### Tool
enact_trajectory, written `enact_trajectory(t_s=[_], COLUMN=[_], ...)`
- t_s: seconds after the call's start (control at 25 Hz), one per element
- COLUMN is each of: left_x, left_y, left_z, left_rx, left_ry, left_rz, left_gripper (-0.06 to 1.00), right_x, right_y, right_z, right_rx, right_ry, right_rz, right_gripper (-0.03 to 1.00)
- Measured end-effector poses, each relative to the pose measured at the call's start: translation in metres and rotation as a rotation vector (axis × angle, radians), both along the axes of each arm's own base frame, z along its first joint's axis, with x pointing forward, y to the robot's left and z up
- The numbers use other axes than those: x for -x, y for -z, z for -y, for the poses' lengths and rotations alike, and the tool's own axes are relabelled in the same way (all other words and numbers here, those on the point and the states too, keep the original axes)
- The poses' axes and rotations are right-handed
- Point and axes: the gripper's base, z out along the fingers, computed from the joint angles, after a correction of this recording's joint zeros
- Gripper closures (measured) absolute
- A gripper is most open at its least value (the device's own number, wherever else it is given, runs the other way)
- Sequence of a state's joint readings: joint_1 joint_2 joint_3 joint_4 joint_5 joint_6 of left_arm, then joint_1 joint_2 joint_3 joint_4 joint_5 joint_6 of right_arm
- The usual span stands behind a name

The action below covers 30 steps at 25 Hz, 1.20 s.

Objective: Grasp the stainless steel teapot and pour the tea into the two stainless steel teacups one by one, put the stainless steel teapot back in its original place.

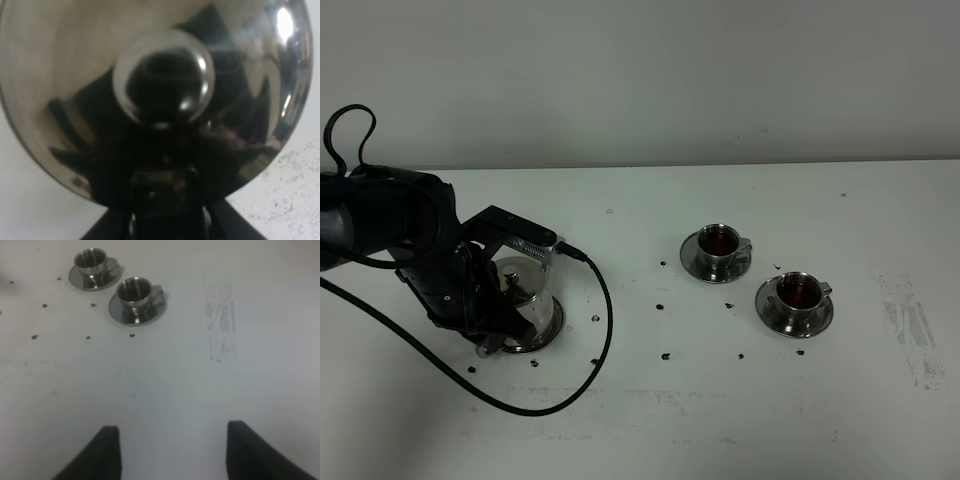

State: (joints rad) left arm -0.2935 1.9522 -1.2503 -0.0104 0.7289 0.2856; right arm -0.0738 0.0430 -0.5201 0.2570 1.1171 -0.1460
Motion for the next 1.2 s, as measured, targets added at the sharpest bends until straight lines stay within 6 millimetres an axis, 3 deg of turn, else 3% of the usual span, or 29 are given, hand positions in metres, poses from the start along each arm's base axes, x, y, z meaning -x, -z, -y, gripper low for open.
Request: enact_trajectory(t_s=[0.2, 0.32, 0.64, 0.88, 1.04, 1.2], left_x=[0.000, 0.002, 0.027, 0.059, 0.080, 0.097], left_y=[-0.002, -0.015, -0.092, -0.153, -0.179, -0.192], left_z=[0.000, 0.000, -0.006, -0.036, -0.042, -0.047], left_rx=[0.001, 0.010, 0.052, 0.064, 0.078, 0.071], left_ry=[0.000, 0.001, 0.007, -0.048, -0.054, -0.053], left_rz=[0.004, 0.035, 0.170, 0.269, 0.323, 0.318], left_gripper=[0.63, 0.63, 0.63, 0.63, 0.63, 0.63], right_x=[0.000, 0.000, 0.000, 0.000, 0.000, 0.000], right_y=[0.000, 0.000, 0.000, 0.000, 0.000, 0.000], right_z=[0.000, 0.000, 0.000, 0.000, 0.000, 0.000], right_rx=[0.000, 0.000, 0.000, 0.000, 0.000, 0.000], right_ry=[0.000, 0.000, 0.000, 0.000, 0.000, 0.000], right_rz=[0.000, 0.000, 0.000, 0.000, 0.000, 0.000], right_gripper=[0.50, 0.50, 0.50, 0.50, 0.50, 0.50])
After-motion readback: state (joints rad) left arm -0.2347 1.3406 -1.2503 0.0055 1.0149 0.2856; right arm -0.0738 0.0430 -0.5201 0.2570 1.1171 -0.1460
